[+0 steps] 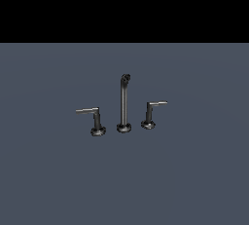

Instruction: Turn on the faucet by rotating a designated handle.

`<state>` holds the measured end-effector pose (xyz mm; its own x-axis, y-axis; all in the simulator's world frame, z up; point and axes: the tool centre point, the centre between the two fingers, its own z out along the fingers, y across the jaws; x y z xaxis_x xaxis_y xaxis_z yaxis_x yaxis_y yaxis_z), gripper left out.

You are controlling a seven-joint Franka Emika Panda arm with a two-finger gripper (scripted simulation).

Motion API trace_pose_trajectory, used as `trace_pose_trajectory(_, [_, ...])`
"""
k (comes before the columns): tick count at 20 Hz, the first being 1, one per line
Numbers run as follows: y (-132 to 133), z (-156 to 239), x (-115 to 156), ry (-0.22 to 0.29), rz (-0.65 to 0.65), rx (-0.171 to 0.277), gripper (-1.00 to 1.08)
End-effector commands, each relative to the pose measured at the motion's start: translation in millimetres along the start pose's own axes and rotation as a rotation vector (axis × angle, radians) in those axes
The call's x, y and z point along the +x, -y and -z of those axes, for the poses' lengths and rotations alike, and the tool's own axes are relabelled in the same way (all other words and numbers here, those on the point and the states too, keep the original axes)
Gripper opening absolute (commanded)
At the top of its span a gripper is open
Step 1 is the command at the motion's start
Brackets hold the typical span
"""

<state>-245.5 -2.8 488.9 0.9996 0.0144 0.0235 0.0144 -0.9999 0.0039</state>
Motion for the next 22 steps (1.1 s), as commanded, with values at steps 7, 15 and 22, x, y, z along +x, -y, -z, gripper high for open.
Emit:
trace_pose_trajectory(7, [4, -5, 1, 0.0, -0.019, 0.0, -1.0])
trace_pose_trajectory(15, [19, -30, 6, 0.002, -0.106, -0.001, -1.0])
trace_pose_trajectory(22, [42, -67, 16, 0.004, -0.238, -0.002, -1.0])
